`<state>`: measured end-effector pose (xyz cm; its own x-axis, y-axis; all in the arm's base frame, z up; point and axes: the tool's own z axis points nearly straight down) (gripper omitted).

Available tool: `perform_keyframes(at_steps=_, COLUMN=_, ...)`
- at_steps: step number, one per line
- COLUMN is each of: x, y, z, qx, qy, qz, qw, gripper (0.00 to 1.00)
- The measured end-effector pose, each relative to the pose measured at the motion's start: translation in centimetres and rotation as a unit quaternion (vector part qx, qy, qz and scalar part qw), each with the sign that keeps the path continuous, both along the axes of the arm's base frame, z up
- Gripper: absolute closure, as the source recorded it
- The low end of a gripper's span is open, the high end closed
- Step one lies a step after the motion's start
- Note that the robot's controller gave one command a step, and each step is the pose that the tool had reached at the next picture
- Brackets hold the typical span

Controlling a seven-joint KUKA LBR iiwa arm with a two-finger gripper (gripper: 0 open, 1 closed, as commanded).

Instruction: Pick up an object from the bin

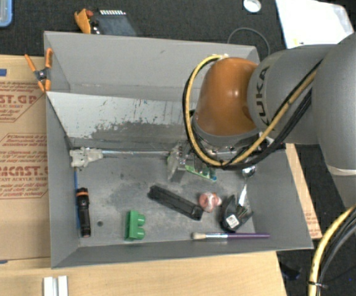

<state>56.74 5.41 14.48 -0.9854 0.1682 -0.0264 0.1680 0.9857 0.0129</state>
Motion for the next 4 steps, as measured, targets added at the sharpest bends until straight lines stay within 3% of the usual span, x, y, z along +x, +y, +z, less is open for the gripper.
perform_keyframes(at_steps=1, x=-0.4, y=-1.0, z=-3.1, qx=-0.001, qy=-0.0003, qz=0.034, qw=0.9994, gripper=0.00)
perform_keyframes(at_steps=3, x=-0.6, y=-0.7, z=-2.9, qx=-0.002, qy=-0.0007, qz=0.050, qw=0.9988, gripper=0.00)
perform_keyframes(at_steps=4, x=0.4, y=-0.2, z=-3.8, qx=-0.001, qy=-0.0020, qz=0.043, qw=0.9991, gripper=0.00)
